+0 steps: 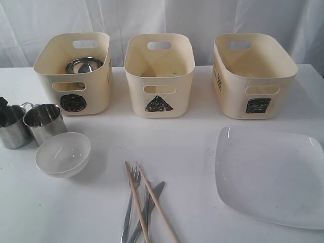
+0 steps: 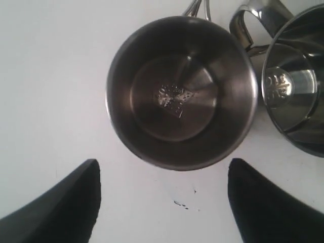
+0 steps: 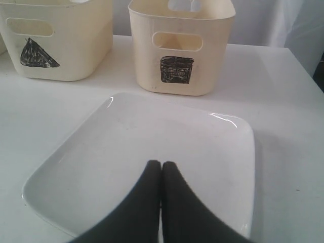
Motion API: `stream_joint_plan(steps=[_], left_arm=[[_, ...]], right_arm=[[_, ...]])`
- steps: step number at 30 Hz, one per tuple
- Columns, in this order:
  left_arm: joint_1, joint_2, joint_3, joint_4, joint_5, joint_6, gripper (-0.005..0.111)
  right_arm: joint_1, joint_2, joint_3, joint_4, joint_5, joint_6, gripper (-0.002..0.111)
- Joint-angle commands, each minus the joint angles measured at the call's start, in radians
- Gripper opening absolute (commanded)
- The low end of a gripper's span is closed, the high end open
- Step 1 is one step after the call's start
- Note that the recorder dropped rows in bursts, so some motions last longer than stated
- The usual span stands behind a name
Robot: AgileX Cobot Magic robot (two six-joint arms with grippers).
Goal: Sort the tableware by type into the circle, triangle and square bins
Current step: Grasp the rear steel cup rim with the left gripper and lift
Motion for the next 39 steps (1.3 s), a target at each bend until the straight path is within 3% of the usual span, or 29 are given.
stream_joint_plan(steps=[1, 12, 20, 22, 25, 28, 32, 36, 39], left_arm=[[0.003, 0.013, 0.006, -0.017, -0.031, 0.002, 0.072], [0.003, 0.105, 0.006, -0.093, -0.219, -0.002, 0.072], [0.003, 0.183, 0.006, -0.093, -0.278, -0.002, 0.072], [0.003, 0.195, 0.006, -0.093, -0.266, -0.002, 0.064], [0.003, 0.190, 0.006, -0.082, -0.209, -0.002, 0.036], [0.003, 0.164, 0.006, -0.003, -0.114, -0.002, 0.000], [0.008, 0.107, 0.006, 0.150, 0.004, -0.075, 0.000], [0.020, 0.003, 0.006, 0.327, 0.021, -0.229, 0.000], [0.022, -0.106, 0.004, 0.321, -0.009, -0.287, 0.000]], right_arm=[[-0.006, -0.002, 0.001, -0.006, -0.008, 0.006, 0.000], [-0.006, -0.002, 0.001, -0.006, -0.008, 0.006, 0.000], [-0.006, -0.002, 0.001, -0.006, -0.008, 0.006, 0.000], [-0.006, -0.002, 0.001, -0.006, -0.008, 0.006, 0.000], [-0.006, -0.002, 0.001, -0.006, -0.008, 0.006, 0.000], [-0.006, -0.002, 0.001, -0.006, -0.008, 0.006, 0.000], [-0.006, -0.002, 0.001, -0.006, -0.008, 0.006, 0.000], [-0.006, -0.002, 0.001, -0.006, -0.008, 0.006, 0.000], [-0.006, -0.002, 0.001, -0.006, -0.008, 0.006, 0.000]])
